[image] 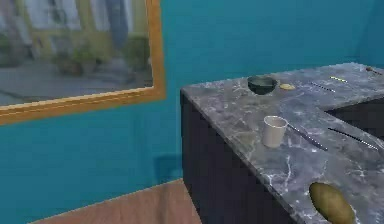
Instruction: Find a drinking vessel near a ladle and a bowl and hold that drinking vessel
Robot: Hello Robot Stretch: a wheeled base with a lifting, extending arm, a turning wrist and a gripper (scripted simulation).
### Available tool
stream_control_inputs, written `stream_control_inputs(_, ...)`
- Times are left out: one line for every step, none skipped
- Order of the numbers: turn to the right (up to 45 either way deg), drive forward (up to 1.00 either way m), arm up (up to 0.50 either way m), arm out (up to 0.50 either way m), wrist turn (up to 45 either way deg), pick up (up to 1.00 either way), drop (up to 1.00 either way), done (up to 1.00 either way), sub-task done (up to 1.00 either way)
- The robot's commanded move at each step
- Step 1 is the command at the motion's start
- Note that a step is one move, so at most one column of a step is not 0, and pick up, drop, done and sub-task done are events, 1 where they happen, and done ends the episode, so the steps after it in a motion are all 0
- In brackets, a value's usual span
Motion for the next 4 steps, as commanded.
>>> stream_control_inputs(-45.0, 0.00, 0.00, 0.00, 0.0, 0.00, 0.00, 0.00, 0.00)
stream_control_inputs(-45.0, 0.00, 0.00, 0.00, 0.0, 0.00, 0.00, 0.00, 0.00)
stream_control_inputs(-21.0, 0.00, 0.00, 0.00, 0.0, 0.00, 0.00, 0.00, 0.00)
stream_control_inputs(0.0, 0.15, 0.00, 0.00, 0.0, 0.00, 0.00, 0.00, 0.00)
